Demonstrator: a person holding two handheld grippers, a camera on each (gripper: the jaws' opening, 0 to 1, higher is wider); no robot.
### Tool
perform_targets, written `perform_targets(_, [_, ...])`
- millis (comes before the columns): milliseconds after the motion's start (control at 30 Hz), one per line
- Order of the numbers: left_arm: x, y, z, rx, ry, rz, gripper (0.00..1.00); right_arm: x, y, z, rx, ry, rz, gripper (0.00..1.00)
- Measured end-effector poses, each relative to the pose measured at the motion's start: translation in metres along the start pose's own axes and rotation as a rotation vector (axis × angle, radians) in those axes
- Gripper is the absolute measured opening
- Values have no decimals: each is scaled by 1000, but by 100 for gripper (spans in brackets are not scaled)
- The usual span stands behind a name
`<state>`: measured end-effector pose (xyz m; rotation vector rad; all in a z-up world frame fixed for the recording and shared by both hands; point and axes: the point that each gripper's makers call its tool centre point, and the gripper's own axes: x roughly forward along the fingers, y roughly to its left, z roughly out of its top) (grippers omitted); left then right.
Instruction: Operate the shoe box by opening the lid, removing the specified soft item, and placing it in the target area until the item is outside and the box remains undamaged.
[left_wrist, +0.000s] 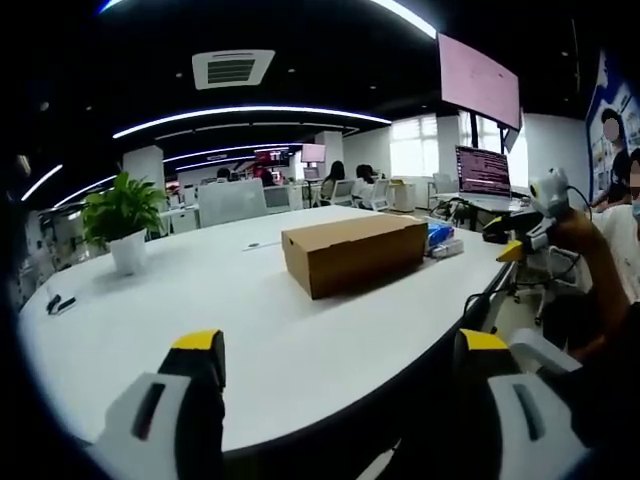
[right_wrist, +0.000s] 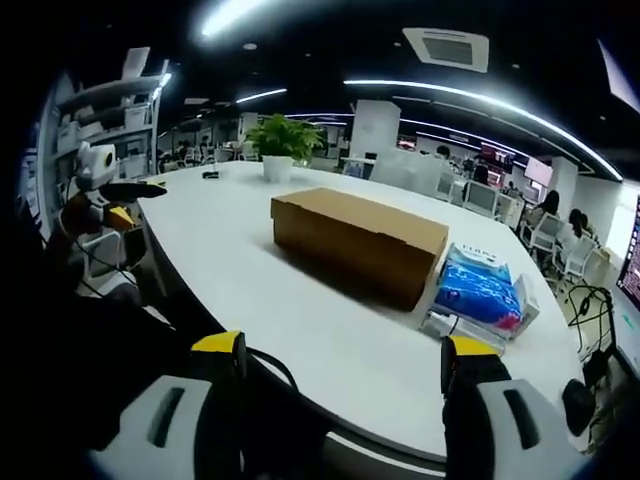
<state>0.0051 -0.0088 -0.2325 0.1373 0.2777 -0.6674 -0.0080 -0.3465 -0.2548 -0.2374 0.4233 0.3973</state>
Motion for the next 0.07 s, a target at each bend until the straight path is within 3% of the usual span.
perform_targets(67, [0,-1,0,0,1,-2,97,0,0,0,1,-2,1,82])
